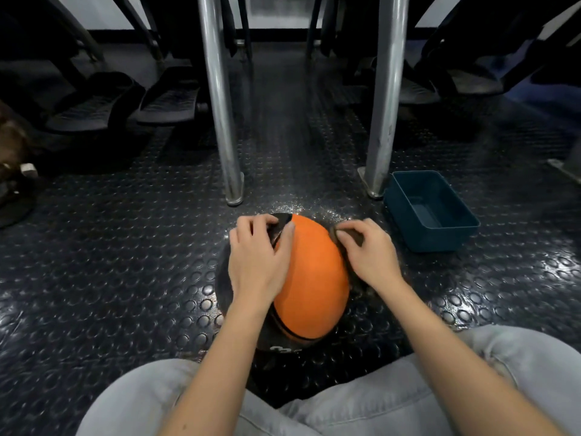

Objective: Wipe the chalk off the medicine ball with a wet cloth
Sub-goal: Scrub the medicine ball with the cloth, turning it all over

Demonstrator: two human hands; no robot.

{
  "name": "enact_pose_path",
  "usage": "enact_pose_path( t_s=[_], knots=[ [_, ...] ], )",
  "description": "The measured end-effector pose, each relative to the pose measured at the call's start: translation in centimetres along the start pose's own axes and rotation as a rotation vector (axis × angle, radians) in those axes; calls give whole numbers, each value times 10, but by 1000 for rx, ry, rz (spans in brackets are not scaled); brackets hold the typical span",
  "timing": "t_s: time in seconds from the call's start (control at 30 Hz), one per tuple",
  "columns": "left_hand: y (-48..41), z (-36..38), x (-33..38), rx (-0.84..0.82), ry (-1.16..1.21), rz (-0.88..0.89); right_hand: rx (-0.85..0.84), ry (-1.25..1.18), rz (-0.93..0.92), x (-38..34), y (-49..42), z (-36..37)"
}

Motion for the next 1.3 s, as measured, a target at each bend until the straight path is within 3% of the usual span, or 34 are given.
enact_pose_path(
  t_s=[0.1,0.13,0.27,0.33,0.4,0.5,0.6,0.7,0.77,0.87,0.97,1.03,1.13,1.2,1.3],
  knots=[
    [6,-1,-5,5,-27,16,45,0,-319,-34,12,3],
    [5,-2,-6,-3,-9,27,29,7,-350,-33,10,4],
    [-3,0,-4,-42,35,83,-96,2,27,6,-11,2],
    [-3,2,-3,-46,48,98,-52,-65,28,2,-14,-5],
    [-3,2,-5,-30,65,95,-50,-236,-125,-25,-9,-12],
    [-6,-1,-10,-33,86,99,-195,-231,-359,-50,7,-5],
    [-10,-1,-7,-75,71,109,-132,-216,-210,-23,-2,1],
    [-11,0,-4,-121,58,148,-174,72,33,19,-11,2],
    [-10,-1,-8,-123,85,186,-125,60,106,26,-15,2],
    [-11,-6,-17,-127,158,240,-48,-224,-25,-8,-18,-8],
    [-15,-5,-18,-181,191,354,-155,-336,-148,-25,-11,-8],
    [-19,-2,-12,-255,190,432,-147,-268,-15,-1,-11,-1],
    [-26,4,0,-350,179,553,-169,67,247,38,-16,5],
    [-30,3,-1,-305,125,614,-105,72,282,41,-18,2],
    [-32,-2,-8,-43,14,554,-1,-152,106,13,-18,-11]
  ],
)
Point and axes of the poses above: each hand's wrist, its own y-axis away from the middle knuckle, its own z-axis out of the palm, x = y × z, the point moved 2 cm from there along -y, towards the middle knuckle, and after that the axes turned 8 degrees about x, right-handed, at the moved point
